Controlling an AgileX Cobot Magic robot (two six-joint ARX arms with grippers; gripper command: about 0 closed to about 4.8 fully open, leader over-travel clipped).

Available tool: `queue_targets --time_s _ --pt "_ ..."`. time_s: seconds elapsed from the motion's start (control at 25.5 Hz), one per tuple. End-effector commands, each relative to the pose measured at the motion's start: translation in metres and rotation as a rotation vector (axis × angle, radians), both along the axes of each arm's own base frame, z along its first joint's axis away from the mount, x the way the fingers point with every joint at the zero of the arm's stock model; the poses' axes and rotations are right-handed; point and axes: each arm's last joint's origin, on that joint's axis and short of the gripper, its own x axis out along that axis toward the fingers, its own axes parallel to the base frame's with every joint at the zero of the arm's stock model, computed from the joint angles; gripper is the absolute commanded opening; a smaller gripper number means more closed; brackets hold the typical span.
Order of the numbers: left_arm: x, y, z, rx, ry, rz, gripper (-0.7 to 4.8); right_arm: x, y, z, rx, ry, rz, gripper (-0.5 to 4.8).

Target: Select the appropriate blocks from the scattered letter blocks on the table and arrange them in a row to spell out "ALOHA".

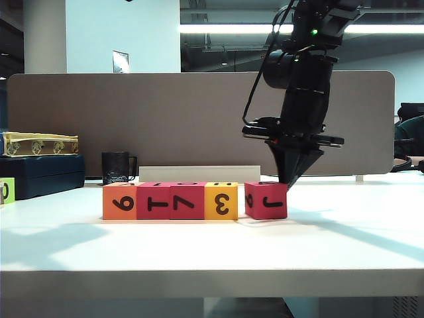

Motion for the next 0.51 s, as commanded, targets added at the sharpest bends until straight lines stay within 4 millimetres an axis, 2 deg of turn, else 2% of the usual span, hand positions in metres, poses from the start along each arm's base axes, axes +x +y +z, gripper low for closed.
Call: queue_targets --time_s 0.04,0.2,0.51 --pt "-0.0007 0.0006 0.0030 -0.007 -0.015 -0.002 -0.06 -0.0011 0.0048 0.0031 0.021 -0.012 0.014 -0.01" --pt "-0.0007 0.0006 0.0030 -0.007 -0.016 -0.002 -0.06 -0.0044 0.0109 0.0021 0.029 0.003 0.029 -0.01" --pt "-0.0006 0.0005 0.0029 -0.007 -0.015 -0.002 -0.06 -0.0042 0.0081 0.0017 -0.056 -0.022 0.003 -0.01"
